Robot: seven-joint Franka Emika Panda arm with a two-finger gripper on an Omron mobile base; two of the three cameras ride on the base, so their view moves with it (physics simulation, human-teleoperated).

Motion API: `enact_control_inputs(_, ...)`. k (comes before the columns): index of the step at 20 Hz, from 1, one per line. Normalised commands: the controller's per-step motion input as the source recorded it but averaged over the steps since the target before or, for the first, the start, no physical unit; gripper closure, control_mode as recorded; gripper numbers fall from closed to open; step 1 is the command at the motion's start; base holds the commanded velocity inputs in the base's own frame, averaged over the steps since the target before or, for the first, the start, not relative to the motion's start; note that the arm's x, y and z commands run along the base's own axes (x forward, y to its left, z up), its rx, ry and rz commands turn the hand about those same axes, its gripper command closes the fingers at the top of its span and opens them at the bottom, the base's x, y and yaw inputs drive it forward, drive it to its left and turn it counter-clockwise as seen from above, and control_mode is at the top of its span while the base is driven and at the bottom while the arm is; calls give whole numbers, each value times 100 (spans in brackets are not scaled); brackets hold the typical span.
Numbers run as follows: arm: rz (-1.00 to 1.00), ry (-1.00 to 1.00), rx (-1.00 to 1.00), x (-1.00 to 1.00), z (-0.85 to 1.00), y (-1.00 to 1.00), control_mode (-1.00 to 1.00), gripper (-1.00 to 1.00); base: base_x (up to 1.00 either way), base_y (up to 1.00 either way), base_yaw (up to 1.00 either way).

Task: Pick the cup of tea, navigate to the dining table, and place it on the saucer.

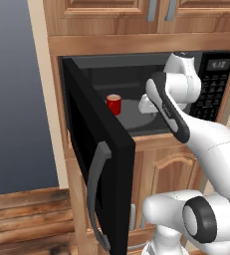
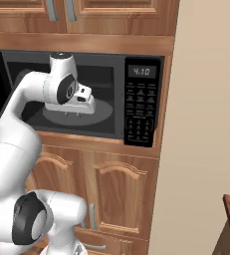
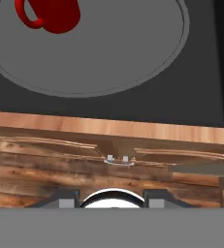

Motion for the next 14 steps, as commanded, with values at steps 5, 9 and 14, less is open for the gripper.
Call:
enact_control_inputs(5,0,-9,0,-8,0,0,-100,-100,0,0,0)
enact_control_inputs(9,-1,-29,0,-12,0,31,-100,-100,0,0,0)
enact_control_inputs(14,0,-31,5,-1,0,38,-100,-100,0,0,0)
